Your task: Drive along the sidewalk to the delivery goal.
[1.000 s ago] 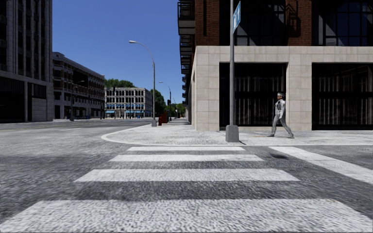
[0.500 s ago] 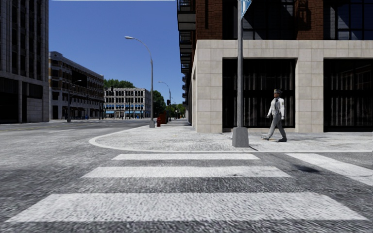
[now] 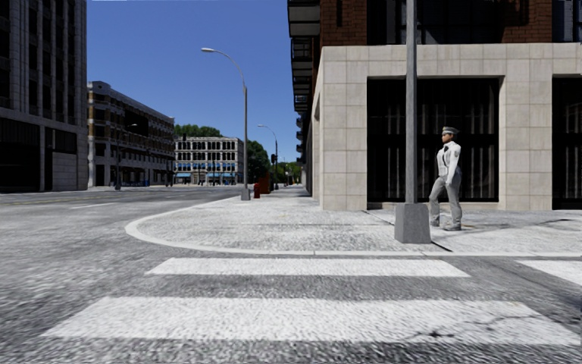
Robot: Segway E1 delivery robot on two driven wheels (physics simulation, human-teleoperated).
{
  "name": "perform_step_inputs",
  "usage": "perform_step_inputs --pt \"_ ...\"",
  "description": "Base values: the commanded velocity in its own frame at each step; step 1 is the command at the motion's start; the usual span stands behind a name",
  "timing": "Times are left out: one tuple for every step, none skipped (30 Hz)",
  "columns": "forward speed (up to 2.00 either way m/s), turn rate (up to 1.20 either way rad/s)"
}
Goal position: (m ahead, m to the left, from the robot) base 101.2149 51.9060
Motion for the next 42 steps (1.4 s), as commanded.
perform_step_inputs --pt "2.0 0.32" --pt "2.0 0.35" --pt "2.0 0.35" --pt "2.0 0.36" --pt "2.0 0.38" --pt "2.0 0.39" --pt "2.0 0.4" --pt "2.0 0.4" --pt "2.0 0.4" --pt "2.0 0.4" --pt "2.0 0.43" --pt "2.0 0.46" --pt "2.0 0.46" --pt "2.0 0.46" --pt "2.0 0.47" --pt "2.0 0.47" --pt "2.0 0.47" --pt "2.0 0.47" --pt "2.0 0.47" --pt "2.0 0.47" --pt "2.0 0.47" --pt "2.0 0.39" --pt "2.0 0.23" --pt "2.0 0.23" --pt "2.0 0.0" --pt "2.0 0.0" --pt "2.0 0.0" --pt "2.0 0.0" --pt "2.0 0.0" --pt "2.0 0.0" --pt "2.0 0.0" --pt "2.0 0.0" --pt "2.0 0.0" --pt "2.0 0.0" --pt "2.0 0.0" --pt "2.0 0.0" --pt "1.98 0.0" --pt "1.93 0.0" --pt "1.93 0.0" --pt "1.88 0.0" --pt "1.83 0.0" --pt "1.78 0.0"
